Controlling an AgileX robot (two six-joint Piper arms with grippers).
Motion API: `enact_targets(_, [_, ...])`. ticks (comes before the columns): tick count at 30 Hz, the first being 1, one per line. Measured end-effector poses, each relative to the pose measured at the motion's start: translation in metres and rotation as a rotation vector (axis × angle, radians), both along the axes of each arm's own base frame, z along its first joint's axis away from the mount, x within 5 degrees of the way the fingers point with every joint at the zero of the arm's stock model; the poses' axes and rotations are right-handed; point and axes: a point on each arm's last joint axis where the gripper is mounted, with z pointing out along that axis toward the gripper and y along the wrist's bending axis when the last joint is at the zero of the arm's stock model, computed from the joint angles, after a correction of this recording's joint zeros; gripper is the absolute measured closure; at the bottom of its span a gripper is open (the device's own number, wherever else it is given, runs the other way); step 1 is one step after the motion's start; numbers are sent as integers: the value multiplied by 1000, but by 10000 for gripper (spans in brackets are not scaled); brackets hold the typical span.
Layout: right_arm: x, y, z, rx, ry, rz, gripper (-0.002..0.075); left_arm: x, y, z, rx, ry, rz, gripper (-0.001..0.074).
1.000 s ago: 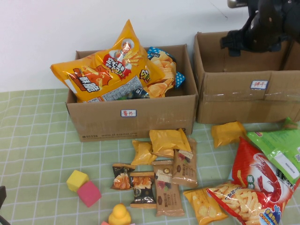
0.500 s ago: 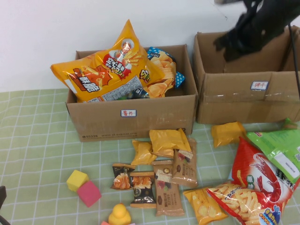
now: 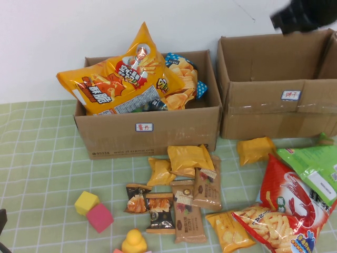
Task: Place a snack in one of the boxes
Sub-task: Pick up the biscuit
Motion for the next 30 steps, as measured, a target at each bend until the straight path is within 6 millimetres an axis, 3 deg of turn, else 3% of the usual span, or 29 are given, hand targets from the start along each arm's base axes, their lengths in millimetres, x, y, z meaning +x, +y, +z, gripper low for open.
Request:
enact_targets(4, [-21,-7,-36,31,-35,-30,720,0,0,0,0,0,0,736])
enact_targets(7, [-39,-13,-80,57,-46,-57,720,0,0,0,0,0,0,736])
enact_targets(12, [-51,-18,-134,73,-25,-97,723,0,0,0,0,0,0,736])
enact_targets(21, [-30,-9,-208,181,141,-226,727,0,0,0,0,0,0,736])
enact_targets(25, [-23,-4,-239,62,215,-104,727,0,0,0,0,0,0,736])
enact_targets(30, [-25,-2,-252,-26,267,19,727,0,0,0,0,2,0,736])
